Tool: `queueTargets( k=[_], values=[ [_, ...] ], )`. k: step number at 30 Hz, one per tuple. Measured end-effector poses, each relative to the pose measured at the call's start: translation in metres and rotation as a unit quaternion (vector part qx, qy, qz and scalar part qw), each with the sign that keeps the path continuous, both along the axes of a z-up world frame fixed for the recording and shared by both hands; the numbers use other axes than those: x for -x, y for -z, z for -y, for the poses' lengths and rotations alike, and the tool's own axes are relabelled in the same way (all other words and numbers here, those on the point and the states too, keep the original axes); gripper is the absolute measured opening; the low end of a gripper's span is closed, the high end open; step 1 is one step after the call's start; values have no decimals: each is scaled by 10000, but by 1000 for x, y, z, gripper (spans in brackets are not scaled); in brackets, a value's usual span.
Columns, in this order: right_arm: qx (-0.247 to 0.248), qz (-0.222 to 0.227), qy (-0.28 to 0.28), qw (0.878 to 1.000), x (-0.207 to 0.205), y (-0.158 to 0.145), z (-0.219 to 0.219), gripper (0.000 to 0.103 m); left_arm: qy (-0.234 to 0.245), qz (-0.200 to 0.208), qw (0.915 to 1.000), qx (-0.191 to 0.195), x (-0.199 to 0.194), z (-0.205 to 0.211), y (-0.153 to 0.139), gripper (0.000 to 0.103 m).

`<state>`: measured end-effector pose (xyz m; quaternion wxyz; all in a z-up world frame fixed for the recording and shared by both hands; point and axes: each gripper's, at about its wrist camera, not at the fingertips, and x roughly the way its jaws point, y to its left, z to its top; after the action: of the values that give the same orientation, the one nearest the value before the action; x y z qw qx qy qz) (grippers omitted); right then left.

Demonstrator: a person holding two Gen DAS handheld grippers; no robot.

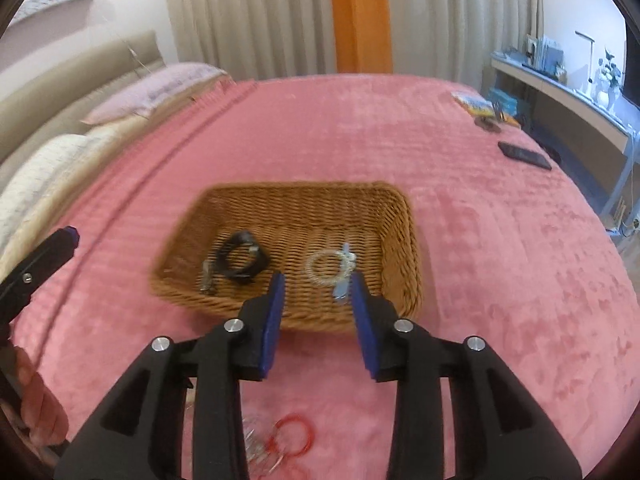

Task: Organize jewelry
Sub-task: 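Carry the silver clip and beaded bracelet into the basket and release both, then grasp the purple coil hair tie with the left tool while the right tool grasps a silver charm bracelet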

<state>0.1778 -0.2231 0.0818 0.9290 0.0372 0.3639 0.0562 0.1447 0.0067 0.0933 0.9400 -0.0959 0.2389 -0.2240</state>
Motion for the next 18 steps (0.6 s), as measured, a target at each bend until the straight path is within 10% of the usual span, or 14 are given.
queueTargets(
  k=[8, 18],
  values=[
    [-430, 801, -438, 9949, 92, -21, -16, 47, -197, 185, 9996, 59, 76, -37, 4, 61],
    [-257, 361, -423, 9981, 108, 61, -44, 47, -285, -359, 9989, -44, 90, -46, 71, 61]
  ],
)
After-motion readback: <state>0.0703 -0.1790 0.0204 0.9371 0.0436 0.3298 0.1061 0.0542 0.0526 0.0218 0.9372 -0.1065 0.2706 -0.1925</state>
